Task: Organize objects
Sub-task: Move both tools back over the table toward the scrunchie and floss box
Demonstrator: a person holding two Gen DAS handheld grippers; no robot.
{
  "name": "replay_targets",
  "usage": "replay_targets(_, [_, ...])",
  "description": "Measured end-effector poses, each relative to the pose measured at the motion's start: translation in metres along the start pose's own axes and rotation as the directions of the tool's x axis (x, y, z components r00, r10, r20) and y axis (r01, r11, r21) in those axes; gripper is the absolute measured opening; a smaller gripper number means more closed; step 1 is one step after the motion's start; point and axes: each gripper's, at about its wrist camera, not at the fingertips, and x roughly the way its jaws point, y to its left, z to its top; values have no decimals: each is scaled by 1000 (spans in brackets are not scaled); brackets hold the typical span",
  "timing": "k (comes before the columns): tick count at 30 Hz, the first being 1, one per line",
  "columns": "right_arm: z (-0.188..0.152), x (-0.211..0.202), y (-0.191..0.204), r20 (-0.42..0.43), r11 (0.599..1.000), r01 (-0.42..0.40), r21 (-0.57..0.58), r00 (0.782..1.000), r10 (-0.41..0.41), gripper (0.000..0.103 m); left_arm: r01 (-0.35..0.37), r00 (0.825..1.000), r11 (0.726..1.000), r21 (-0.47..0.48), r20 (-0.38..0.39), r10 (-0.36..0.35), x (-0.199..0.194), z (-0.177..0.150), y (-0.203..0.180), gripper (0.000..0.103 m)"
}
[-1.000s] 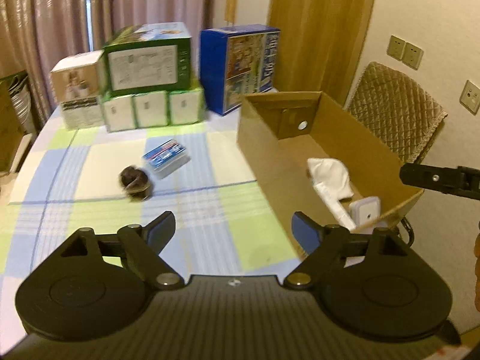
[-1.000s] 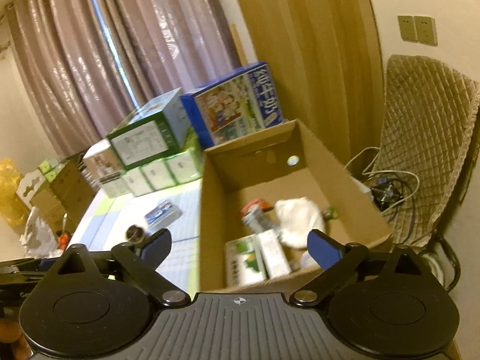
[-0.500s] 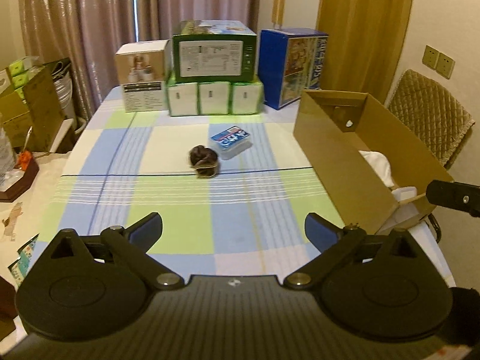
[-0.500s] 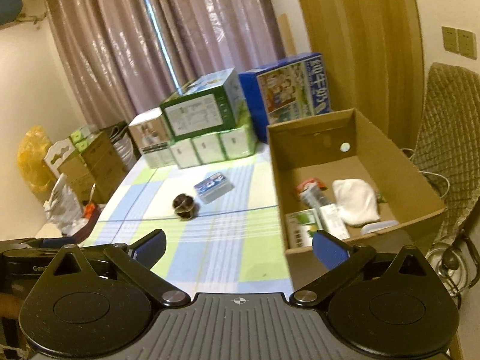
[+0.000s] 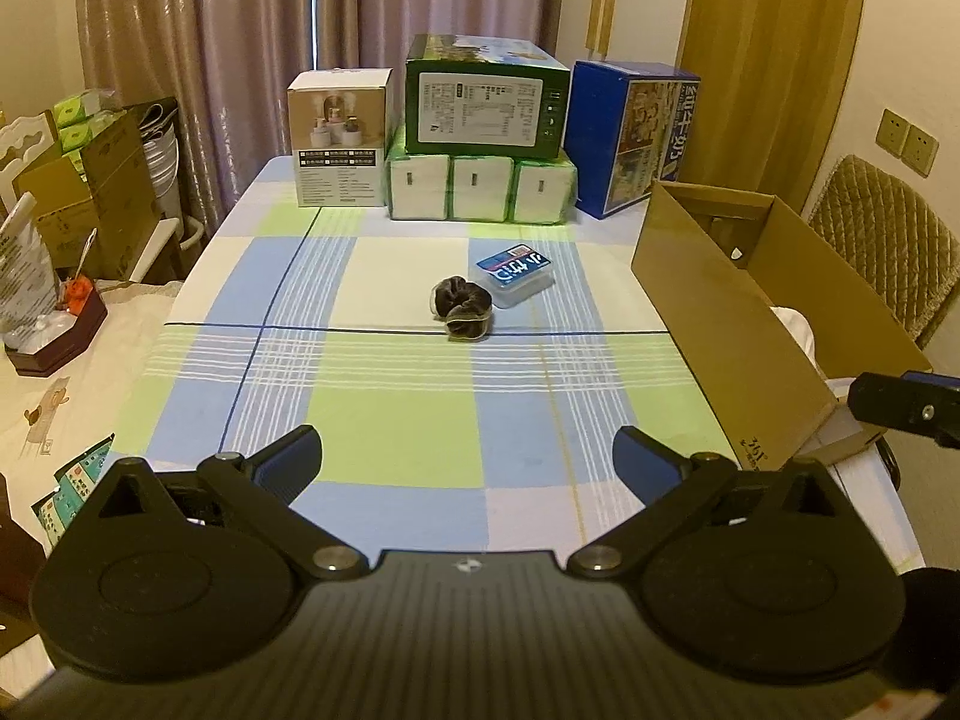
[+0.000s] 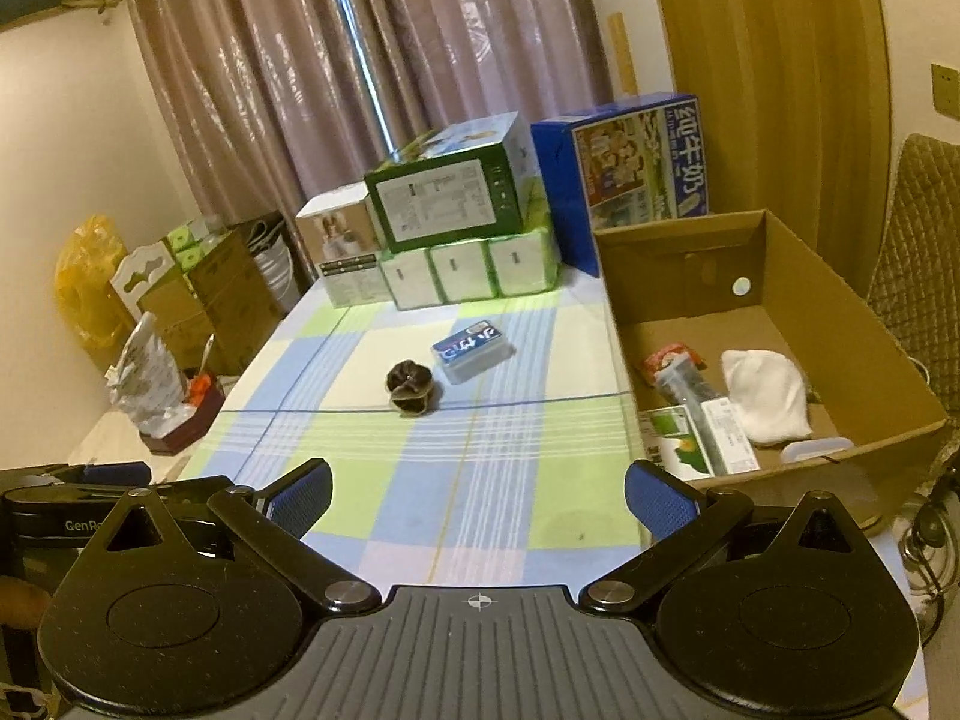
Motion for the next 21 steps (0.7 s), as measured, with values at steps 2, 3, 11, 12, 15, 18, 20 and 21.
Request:
replay_targets(2, [1,4,2,-2,1000,-3,-4,1000,3,101,-2,1000,1000,0,-1,2,2,1,3,102])
replay_targets(3, [2,6,4,-3,1000,-5,-8,1000,5,101,-1,1000,1000,-1,-1,1,3,1,4,102])
replay_targets(11, [12,28,16,-3,998,-36,-46,999,36,101,-43,999,999,20,-1,43,21,3,18,101])
replay_targets(12, [14,32,17,-1,998,-40,-53,999,40,101,-46,999,999,25,1,46,24,4,20,101])
replay_targets(15, [19,46,21,-1,997,-45,-68,999,45,101,-48,999,998,35,-1,48,36,8,24,101])
replay_targets(18, [26,63,22,-7,996,-44,-80,999,43,101,-45,999,998,46,-4,46,50,14,28,101])
replay_targets(20, [29,74,22,-11,995,-46,-84,999,45,101,-37,999,998,50,-12,37,62,19,31,101])
replay_targets(21, [32,81,21,-13,995,-46,-87,999,45,101,-35,999,998,54,-15,36,69,21,33,101])
